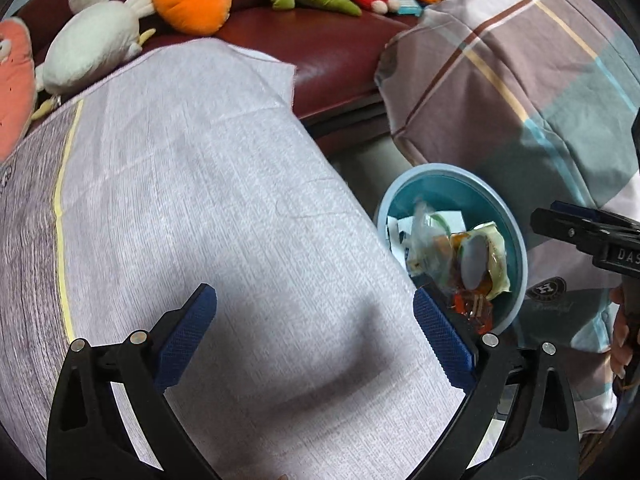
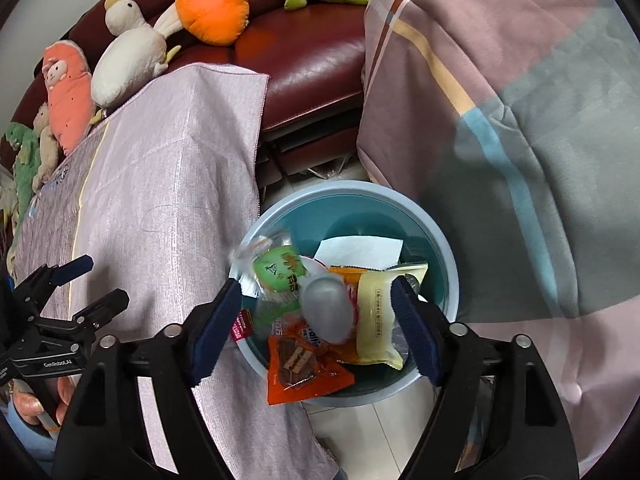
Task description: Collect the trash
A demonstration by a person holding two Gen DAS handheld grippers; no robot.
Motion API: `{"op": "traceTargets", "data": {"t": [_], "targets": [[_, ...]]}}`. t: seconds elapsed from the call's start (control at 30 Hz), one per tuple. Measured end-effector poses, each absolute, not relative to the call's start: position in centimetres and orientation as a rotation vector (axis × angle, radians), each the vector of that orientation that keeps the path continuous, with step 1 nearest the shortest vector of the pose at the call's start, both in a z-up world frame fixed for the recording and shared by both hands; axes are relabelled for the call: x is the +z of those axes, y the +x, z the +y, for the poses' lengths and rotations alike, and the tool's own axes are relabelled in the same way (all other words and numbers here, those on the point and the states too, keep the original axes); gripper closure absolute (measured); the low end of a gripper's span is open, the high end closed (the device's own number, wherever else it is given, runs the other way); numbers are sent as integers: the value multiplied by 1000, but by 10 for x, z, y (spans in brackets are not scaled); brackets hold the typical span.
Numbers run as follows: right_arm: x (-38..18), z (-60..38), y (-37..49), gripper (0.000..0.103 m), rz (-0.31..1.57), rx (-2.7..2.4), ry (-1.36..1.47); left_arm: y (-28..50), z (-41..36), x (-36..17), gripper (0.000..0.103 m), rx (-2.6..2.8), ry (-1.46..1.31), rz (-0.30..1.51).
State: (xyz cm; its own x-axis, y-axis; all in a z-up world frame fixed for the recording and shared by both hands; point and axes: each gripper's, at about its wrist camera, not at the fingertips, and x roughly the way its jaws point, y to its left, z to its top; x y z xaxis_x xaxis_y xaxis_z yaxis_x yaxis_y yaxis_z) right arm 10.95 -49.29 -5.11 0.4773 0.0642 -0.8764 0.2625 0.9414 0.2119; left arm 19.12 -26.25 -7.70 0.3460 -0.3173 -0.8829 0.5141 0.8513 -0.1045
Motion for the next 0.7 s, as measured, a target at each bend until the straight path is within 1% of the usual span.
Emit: {"op": "traceTargets", "data": {"t": [0.23, 0.43, 0.6, 0.67, 0.7], "targets": [[-41, -479, 90, 26, 1061, -105, 342, 176, -252, -70, 4, -540, 194, 1084], [-27, -454, 62, 25, 1036, -74, 329, 152, -236, -52, 4, -528, 198, 1047], [-14, -435, 35, 20, 1008, -68, 311, 129, -221, -38, 4, -522, 204, 1011], [-9, -427, 24, 13, 1002, -68, 298, 119, -215, -31, 4, -524, 203, 990], [-6, -424, 19, 12, 999, -70, 290, 114, -212, -28, 4, -529, 201, 979]]}}
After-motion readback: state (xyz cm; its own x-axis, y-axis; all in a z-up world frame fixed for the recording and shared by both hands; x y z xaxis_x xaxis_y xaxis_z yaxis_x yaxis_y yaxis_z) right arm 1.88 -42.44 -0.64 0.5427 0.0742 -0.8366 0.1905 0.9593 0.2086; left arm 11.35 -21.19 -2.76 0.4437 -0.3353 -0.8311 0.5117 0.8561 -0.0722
